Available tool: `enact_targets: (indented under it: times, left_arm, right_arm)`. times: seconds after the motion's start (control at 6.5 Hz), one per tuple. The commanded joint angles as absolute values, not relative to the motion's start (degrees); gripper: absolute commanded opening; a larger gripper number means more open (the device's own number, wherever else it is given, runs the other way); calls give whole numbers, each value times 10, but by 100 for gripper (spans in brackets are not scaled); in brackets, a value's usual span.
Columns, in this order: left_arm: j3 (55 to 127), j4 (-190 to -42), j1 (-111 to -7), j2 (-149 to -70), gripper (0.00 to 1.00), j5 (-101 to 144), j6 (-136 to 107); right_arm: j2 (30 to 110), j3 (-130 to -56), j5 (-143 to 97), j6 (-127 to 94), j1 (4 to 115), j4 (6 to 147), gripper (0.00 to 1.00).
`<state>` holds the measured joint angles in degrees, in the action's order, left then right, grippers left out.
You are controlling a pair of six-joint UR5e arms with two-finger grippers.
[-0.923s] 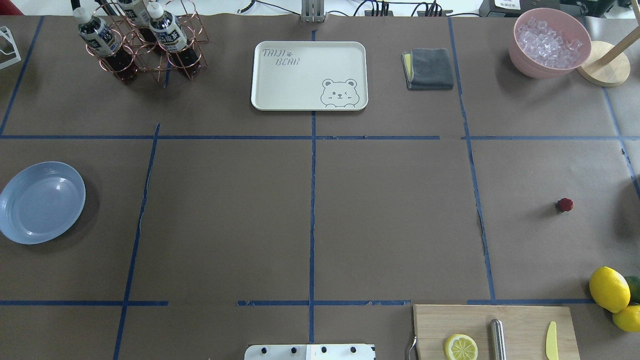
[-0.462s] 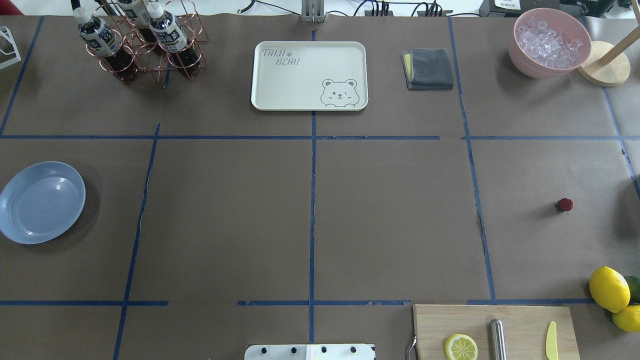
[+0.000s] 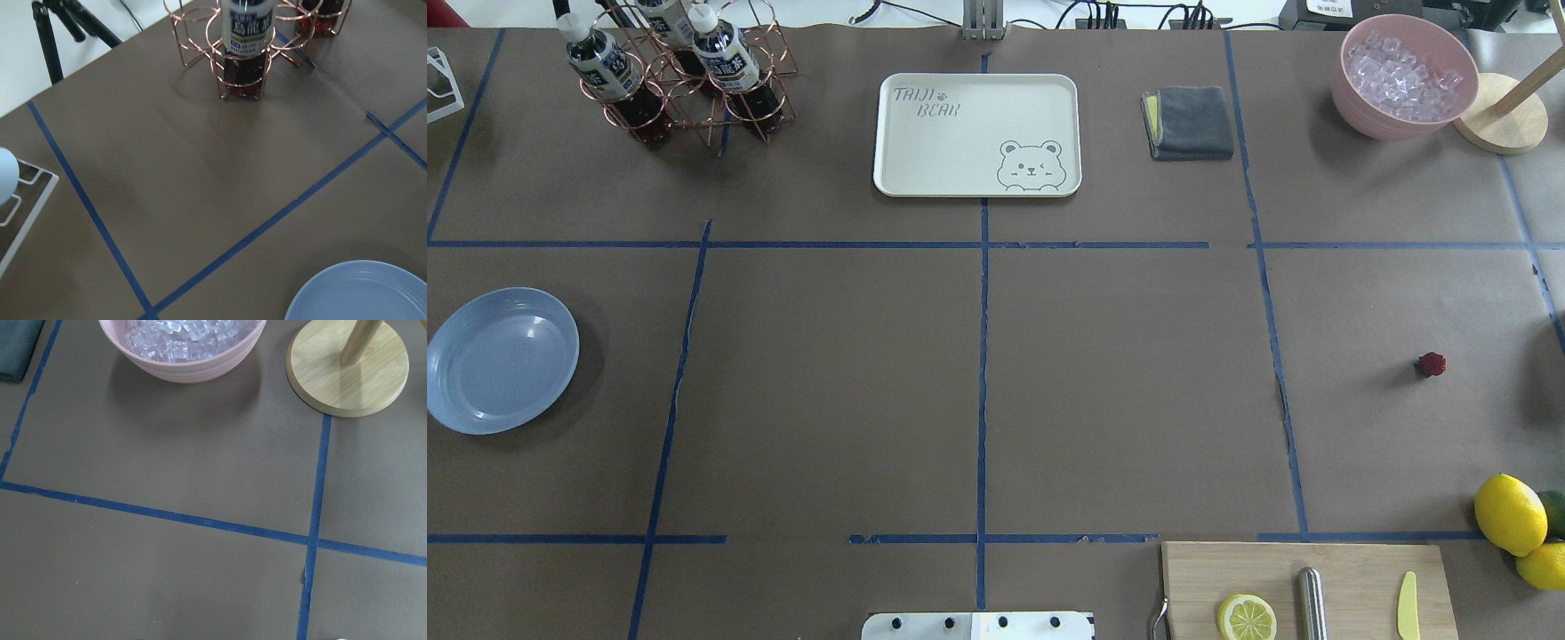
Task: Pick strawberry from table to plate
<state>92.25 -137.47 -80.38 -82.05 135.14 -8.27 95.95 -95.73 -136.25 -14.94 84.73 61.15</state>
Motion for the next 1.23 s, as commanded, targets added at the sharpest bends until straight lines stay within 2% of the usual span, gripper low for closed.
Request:
enact_targets:
  times: [0.0,0.15,0.46,1.08]
  left_arm:
    - [832,-1597,-743,-788,59,1298,-309]
    - [805,-1629,-703,-783,59,1265,-335]
    - [796,-1633,-650,-783,59,1256,-365]
    - [784,-1634,-593,-786,59,1218,-367]
  right_arm:
    - [975,-958,-1361,-150,847,606,100]
    - [983,-958,-1361,-150,847,603,100]
    - [994,-958,-1361,-149,847,598,100]
    - [1002,-959,-1361,-147,847,598,100]
